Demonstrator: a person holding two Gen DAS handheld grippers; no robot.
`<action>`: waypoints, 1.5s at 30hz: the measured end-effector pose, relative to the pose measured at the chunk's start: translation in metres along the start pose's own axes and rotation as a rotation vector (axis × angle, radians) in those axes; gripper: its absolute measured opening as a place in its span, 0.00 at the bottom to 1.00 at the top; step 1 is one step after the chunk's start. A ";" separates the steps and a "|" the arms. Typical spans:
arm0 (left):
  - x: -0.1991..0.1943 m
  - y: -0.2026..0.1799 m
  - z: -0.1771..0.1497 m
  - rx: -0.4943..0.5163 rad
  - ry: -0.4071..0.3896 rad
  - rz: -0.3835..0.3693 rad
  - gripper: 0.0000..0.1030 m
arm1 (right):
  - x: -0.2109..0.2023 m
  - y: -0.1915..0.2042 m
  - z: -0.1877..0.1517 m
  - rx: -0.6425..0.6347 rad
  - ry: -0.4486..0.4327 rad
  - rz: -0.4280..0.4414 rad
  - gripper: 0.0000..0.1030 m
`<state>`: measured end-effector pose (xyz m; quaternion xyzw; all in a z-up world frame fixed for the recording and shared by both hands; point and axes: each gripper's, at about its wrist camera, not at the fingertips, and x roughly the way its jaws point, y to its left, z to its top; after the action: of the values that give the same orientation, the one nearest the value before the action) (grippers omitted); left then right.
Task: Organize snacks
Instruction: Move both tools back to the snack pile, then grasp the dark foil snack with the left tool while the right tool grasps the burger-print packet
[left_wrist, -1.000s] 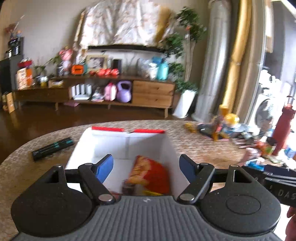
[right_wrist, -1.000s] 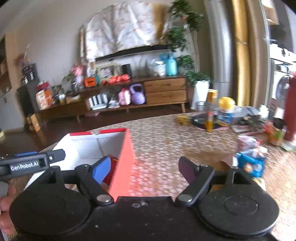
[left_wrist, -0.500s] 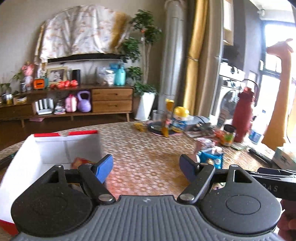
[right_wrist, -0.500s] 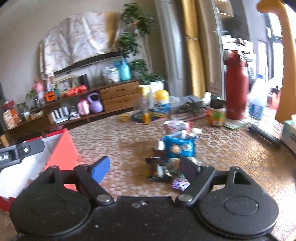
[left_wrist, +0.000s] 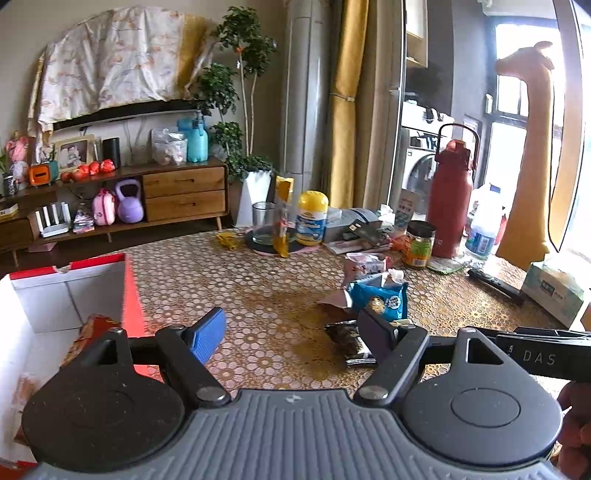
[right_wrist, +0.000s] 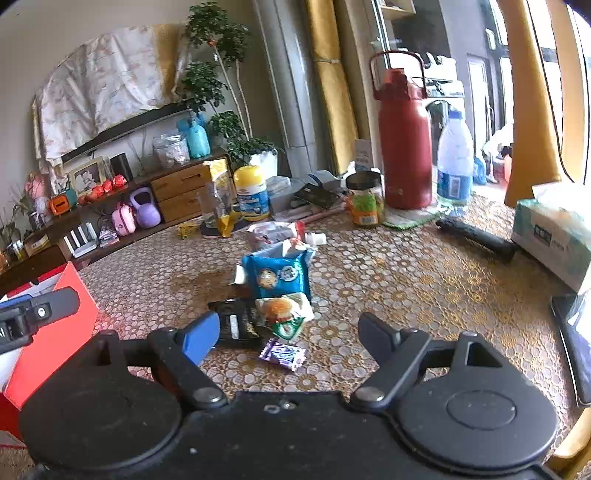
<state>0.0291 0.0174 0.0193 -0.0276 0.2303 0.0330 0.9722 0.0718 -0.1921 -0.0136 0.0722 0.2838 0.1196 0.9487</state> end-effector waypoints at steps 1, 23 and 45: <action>0.004 -0.003 -0.001 0.003 0.002 -0.005 0.76 | 0.001 -0.002 0.000 0.006 0.001 -0.001 0.80; 0.107 -0.052 -0.027 0.107 0.117 -0.056 0.76 | 0.043 -0.035 0.002 0.048 0.048 -0.028 0.80; 0.170 -0.052 -0.041 0.068 0.196 -0.121 0.54 | 0.101 -0.028 0.011 0.019 0.100 0.011 0.79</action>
<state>0.1664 -0.0288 -0.0914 -0.0114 0.3232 -0.0363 0.9456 0.1653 -0.1928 -0.0631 0.0765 0.3314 0.1257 0.9320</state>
